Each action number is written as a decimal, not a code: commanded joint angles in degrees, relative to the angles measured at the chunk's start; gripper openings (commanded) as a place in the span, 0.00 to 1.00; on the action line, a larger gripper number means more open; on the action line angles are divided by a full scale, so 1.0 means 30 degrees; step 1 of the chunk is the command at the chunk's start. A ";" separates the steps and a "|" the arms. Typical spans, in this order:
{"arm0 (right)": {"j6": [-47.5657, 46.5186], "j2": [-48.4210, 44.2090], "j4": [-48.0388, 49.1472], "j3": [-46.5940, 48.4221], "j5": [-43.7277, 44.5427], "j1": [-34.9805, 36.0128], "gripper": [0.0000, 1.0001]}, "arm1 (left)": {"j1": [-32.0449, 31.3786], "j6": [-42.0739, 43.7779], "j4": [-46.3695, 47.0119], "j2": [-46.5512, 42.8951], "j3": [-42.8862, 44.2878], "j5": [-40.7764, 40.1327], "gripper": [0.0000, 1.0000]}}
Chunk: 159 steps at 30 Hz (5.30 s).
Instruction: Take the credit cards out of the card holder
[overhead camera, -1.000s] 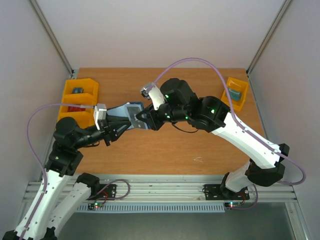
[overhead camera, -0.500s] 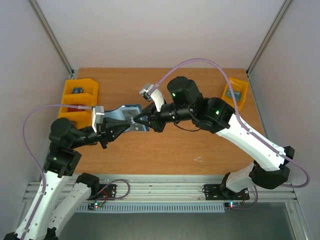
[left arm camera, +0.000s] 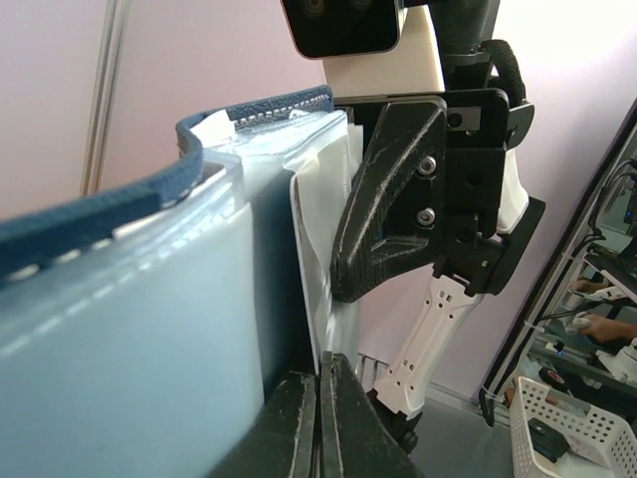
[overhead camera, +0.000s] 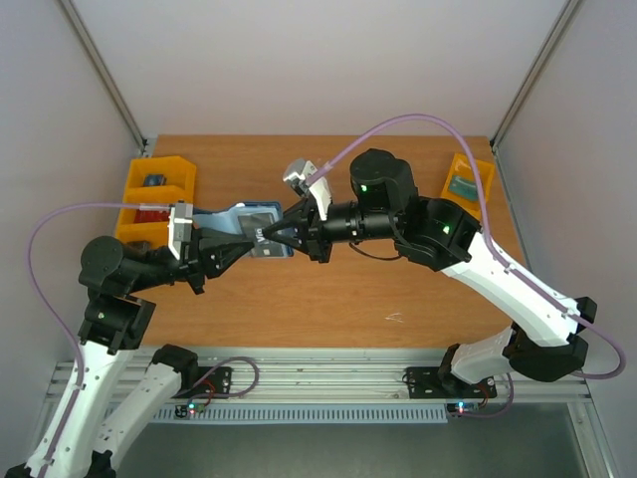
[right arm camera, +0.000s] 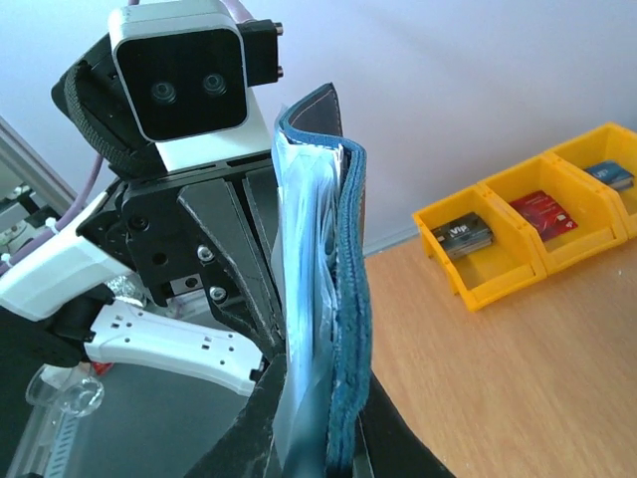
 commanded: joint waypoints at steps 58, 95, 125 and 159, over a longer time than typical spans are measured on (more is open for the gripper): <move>-0.0554 -0.3134 0.0367 -0.3135 -0.2362 -0.0845 0.01 | 0.0354 0.0137 -0.0592 -0.0201 -0.0057 -0.1672 0.09; -0.0405 -0.4476 -0.0033 -0.3911 -0.1356 -0.2025 0.01 | -0.0236 0.1130 -0.1597 -0.0168 0.0527 0.0377 0.00; 0.2086 -0.4634 -0.3433 -0.5690 0.2575 -0.9176 0.01 | 0.3150 1.0804 -1.2763 0.1278 0.3923 -1.3632 0.00; -0.1636 1.1040 -0.5504 0.5318 -0.5301 -1.4287 0.01 | 1.3349 2.1041 -2.4470 2.0859 1.2972 -2.1094 0.00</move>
